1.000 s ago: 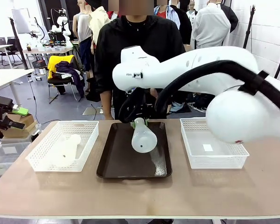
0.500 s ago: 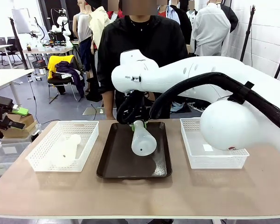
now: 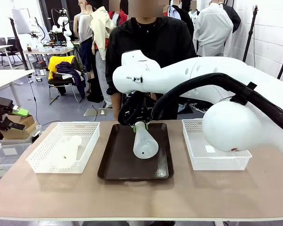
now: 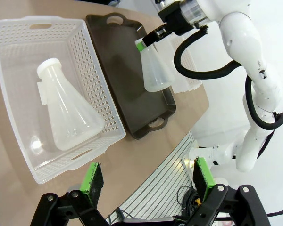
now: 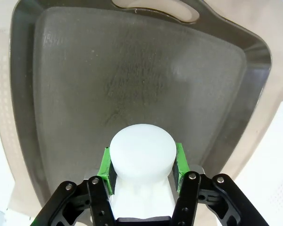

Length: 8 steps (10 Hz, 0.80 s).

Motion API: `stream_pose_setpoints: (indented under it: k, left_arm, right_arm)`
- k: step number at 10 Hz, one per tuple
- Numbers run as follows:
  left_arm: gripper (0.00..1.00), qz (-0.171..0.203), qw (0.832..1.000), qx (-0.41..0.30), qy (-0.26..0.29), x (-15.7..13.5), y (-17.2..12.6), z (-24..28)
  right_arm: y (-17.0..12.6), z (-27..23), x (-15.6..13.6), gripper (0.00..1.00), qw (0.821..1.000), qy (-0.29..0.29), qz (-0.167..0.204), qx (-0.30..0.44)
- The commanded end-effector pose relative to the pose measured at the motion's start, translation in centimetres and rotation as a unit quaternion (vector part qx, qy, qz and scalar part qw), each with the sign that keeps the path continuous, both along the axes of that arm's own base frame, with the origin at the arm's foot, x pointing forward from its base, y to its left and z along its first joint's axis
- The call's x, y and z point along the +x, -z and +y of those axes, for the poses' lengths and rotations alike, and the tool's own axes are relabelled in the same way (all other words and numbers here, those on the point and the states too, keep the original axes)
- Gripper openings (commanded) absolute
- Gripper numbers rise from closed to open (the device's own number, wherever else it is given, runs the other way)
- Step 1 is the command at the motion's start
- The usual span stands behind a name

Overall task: Prepare the laboratory tools.
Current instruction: While moving the picked Big flask to the Handle tray indicated by the person, stop as directed by the person.

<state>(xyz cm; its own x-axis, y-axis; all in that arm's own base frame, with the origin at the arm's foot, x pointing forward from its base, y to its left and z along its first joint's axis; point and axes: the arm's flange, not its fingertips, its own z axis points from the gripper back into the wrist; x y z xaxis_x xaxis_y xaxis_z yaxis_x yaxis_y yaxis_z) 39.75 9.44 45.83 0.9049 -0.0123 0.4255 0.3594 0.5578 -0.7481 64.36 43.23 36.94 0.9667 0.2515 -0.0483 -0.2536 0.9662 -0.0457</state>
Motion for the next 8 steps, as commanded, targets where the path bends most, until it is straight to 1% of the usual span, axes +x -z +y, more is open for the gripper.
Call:
stream_pose_setpoints:
  k: [1, 8]
  left_arm:
    - [1.00, -0.001, 1.000, 0.004, 0.005, -0.22, -0.03, 0.23]
    - [1.00, -0.001, 1.000, 0.004, 0.005, -0.22, -0.03, 0.23]
  right_arm:
    - [-0.01, -0.07, -0.14, 0.00, 1.000, 0.002, -0.004, -0.001]
    - [-0.01, -0.07, -0.14, 0.00, 1.000, 0.002, -0.004, -0.001]
